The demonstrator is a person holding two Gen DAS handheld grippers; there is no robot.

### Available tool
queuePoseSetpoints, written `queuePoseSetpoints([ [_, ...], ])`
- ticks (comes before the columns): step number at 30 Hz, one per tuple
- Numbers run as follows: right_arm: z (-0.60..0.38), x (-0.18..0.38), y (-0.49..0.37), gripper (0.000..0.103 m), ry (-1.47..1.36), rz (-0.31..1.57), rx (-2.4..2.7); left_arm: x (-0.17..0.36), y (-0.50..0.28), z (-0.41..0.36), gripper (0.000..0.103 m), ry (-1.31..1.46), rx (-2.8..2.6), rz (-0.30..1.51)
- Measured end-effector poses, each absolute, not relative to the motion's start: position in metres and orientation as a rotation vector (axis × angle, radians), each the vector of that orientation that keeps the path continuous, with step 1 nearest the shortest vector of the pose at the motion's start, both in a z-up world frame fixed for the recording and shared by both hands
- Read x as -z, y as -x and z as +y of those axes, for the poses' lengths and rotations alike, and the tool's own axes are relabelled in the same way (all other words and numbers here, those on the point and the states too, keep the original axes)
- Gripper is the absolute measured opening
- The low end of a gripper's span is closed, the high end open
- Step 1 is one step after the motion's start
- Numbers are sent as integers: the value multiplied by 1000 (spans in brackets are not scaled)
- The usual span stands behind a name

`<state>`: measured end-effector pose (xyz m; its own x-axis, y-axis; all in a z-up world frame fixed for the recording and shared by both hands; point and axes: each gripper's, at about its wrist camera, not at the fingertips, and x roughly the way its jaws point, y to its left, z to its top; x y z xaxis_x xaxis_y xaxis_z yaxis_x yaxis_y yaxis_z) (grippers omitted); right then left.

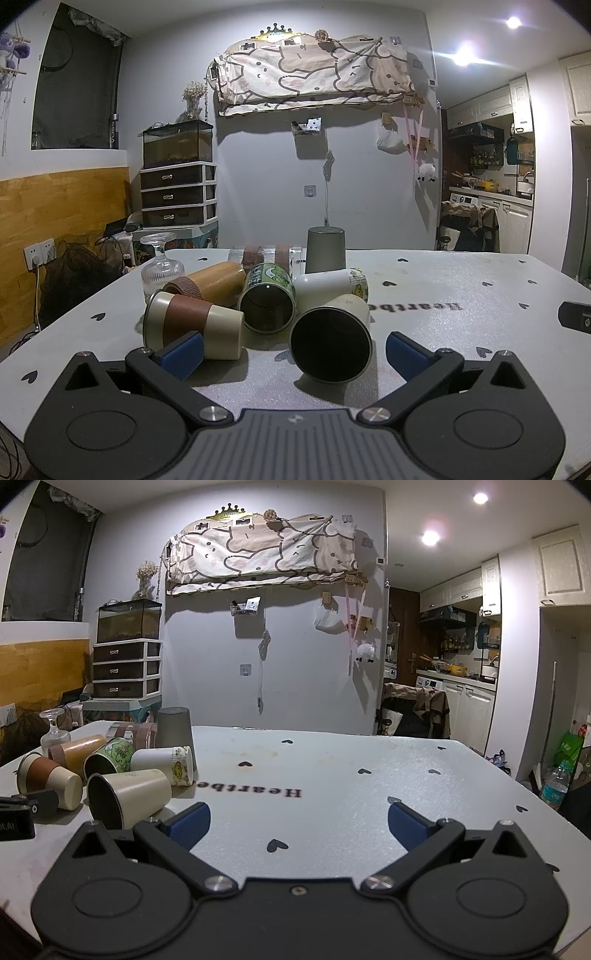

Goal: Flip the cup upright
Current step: 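Move the left tool toward the cream paper cup lying on its side, then close the left tool on the cream paper cup's rim and lift it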

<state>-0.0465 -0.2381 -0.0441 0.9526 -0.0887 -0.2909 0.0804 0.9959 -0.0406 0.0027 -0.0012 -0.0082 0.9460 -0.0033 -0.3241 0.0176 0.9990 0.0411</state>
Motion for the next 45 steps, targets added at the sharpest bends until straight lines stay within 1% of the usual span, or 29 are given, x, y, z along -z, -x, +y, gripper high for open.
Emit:
queuePoseSetpoints([
  [23,-242,39,49,103,17,296,75,8,-10,3,103,-24,83,337],
  [29,-245,39,50,103,-4,297,67,8,-38,3,103,-40,213,340],
  [35,-251,38,50,103,-28,298,54,13,-88,-5,102,-119,330,370],
  [38,-251,38,51,103,-28,295,48,19,-108,-7,99,-149,331,385],
  [45,-256,38,52,103,-37,295,44,33,-143,5,98,-98,342,492],
])
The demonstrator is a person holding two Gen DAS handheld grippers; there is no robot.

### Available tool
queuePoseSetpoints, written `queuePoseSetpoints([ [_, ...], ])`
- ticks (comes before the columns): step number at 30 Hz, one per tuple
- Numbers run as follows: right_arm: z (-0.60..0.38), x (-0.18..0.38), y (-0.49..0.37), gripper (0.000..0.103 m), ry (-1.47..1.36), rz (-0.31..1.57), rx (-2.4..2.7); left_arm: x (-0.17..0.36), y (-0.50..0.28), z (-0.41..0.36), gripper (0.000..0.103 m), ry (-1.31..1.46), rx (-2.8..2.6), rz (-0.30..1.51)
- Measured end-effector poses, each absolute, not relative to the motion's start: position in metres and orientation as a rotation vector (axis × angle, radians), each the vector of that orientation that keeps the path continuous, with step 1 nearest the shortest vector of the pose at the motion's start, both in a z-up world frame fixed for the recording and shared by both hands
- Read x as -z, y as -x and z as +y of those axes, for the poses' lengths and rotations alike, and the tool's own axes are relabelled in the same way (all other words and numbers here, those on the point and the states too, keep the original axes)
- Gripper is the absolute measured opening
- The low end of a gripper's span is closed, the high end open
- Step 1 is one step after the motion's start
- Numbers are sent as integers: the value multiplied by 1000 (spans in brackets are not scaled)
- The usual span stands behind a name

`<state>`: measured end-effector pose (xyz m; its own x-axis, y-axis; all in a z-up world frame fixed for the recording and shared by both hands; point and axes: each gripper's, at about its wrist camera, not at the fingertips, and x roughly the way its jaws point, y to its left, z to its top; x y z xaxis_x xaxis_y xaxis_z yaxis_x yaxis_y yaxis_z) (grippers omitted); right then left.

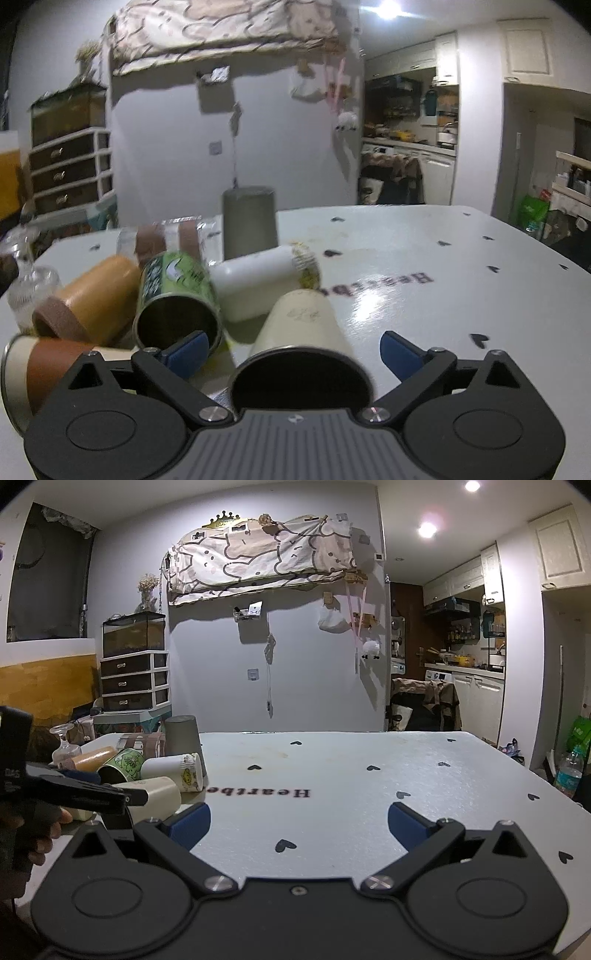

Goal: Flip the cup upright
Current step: 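Close the left tool on the cream paper cup's rim and lift it, then rotate the cream cup upright with the left tool while the right tool approaches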

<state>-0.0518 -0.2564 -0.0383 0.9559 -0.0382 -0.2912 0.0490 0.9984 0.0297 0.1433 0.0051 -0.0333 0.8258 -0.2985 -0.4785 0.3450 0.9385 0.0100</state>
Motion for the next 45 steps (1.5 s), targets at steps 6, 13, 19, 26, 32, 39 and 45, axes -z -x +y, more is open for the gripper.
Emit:
queuePoseSetpoints([
  [6,-257,41,51,103,-45,298,34,46,-149,8,84,-83,385,545],
  [13,-255,40,52,103,-40,291,23,48,-120,-2,83,-152,361,513],
  [19,-257,40,53,103,-53,288,19,47,-73,-8,83,-203,442,506],
  [26,-255,42,50,103,-57,307,4,48,-24,-20,83,-266,546,481],
  [32,-250,48,24,103,-94,390,-57,52,4,-29,83,-292,615,439],
  [39,-222,57,-32,103,-78,518,-201,59,4,-28,89,-282,616,429],
  [45,-193,73,-69,102,-30,640,-289,66,5,-21,89,-268,607,446],
])
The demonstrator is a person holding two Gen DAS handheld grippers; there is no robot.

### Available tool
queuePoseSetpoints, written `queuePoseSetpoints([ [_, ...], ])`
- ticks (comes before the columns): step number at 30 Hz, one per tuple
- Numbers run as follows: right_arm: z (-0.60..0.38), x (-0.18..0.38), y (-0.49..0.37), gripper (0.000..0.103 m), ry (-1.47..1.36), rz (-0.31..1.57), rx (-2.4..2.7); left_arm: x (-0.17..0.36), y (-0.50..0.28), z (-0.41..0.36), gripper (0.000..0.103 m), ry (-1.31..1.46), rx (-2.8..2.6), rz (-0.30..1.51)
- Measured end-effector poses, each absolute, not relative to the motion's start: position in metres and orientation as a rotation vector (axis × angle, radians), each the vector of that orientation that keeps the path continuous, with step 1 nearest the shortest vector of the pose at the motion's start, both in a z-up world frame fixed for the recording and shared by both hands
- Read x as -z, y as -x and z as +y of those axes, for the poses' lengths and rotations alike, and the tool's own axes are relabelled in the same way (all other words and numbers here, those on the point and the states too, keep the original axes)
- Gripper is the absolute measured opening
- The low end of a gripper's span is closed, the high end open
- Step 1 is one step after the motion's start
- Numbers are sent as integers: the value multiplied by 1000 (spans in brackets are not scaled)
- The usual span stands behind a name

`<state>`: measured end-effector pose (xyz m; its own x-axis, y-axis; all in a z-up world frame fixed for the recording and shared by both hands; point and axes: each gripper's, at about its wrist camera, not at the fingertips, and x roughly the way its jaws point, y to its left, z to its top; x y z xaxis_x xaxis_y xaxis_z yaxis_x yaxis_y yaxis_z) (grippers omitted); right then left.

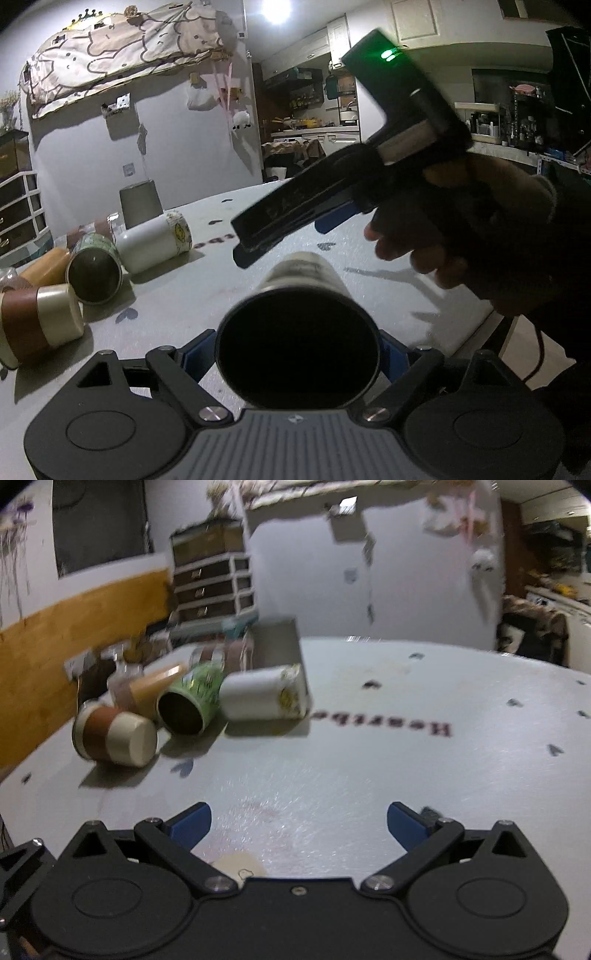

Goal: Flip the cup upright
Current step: 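Rotate the cream cup upright with the left tool while the right tool approaches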

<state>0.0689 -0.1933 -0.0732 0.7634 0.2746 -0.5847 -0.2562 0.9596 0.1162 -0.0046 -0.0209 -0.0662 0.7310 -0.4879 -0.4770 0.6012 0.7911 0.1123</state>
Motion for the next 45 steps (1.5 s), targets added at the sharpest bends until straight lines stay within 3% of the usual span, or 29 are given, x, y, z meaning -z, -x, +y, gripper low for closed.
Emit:
queuePoseSetpoints([
  [7,-203,86,-83,102,1,718,-249,73,4,-4,95,-243,569,458],
  [17,-248,86,-48,102,-43,769,-182,73,-20,20,95,-134,450,490],
  [27,-249,97,-16,99,-193,813,-308,48,-39,19,93,59,428,496],
  [35,-263,76,-10,99,-203,715,-279,55,-46,18,91,56,365,538],
  [45,-250,89,-51,95,-50,738,-178,65,-77,19,85,91,290,591],
])
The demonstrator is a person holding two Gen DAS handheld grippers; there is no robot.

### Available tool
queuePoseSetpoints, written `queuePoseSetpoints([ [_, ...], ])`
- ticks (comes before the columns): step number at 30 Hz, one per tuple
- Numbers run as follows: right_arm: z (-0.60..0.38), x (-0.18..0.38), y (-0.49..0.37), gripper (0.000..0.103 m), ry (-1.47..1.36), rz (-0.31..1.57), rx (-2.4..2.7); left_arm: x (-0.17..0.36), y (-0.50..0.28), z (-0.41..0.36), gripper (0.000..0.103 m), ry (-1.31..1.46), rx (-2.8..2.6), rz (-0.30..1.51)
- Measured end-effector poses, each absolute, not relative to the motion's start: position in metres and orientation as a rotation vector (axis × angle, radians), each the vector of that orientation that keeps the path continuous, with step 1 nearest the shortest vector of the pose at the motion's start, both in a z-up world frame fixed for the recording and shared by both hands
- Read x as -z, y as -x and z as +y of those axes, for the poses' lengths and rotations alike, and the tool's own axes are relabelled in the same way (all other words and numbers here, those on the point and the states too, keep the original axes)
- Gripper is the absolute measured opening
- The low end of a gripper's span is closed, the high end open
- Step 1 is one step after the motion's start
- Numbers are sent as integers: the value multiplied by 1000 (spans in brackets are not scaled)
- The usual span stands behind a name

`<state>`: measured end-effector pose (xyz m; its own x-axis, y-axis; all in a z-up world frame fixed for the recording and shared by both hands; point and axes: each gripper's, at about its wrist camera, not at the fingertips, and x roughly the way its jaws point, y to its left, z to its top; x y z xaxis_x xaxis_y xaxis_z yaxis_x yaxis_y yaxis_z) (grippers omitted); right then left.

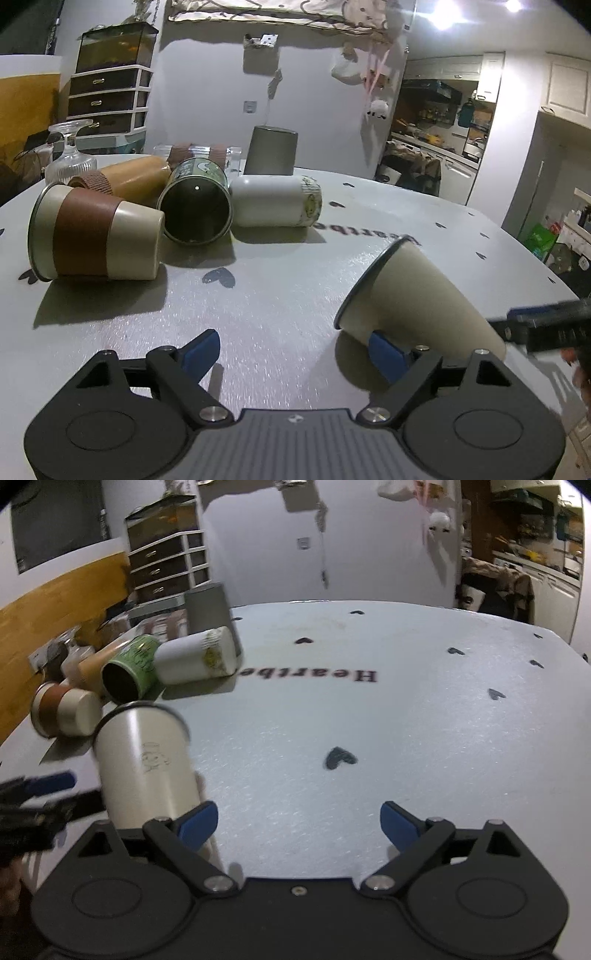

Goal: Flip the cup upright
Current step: 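Rotate the cream cup upright with the left tool while the right tool approaches, then grasp the cream cup's rim with the right tool while the left tool releases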

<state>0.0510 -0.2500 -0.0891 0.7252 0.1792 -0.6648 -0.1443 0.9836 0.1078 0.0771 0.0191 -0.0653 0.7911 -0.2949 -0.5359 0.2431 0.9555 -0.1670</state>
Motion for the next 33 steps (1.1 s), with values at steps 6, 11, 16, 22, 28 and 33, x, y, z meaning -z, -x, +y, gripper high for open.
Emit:
queuePoseSetpoints([
  [6,-242,93,-41,95,-63,754,-230,60,-84,17,82,111,296,588],
  [11,-242,93,-36,95,-108,752,-249,49,-76,18,68,182,363,591],
  [16,-258,88,-45,95,-286,751,-298,39,-70,12,62,263,517,625],
  [22,-269,94,-73,86,-556,811,-394,46,-67,-8,60,234,569,663],
  [28,-256,99,-107,82,-650,900,-468,48,-67,-16,59,221,581,665],
  [33,-244,106,-122,77,-672,947,-489,48,-65,-15,57,201,589,652],
])
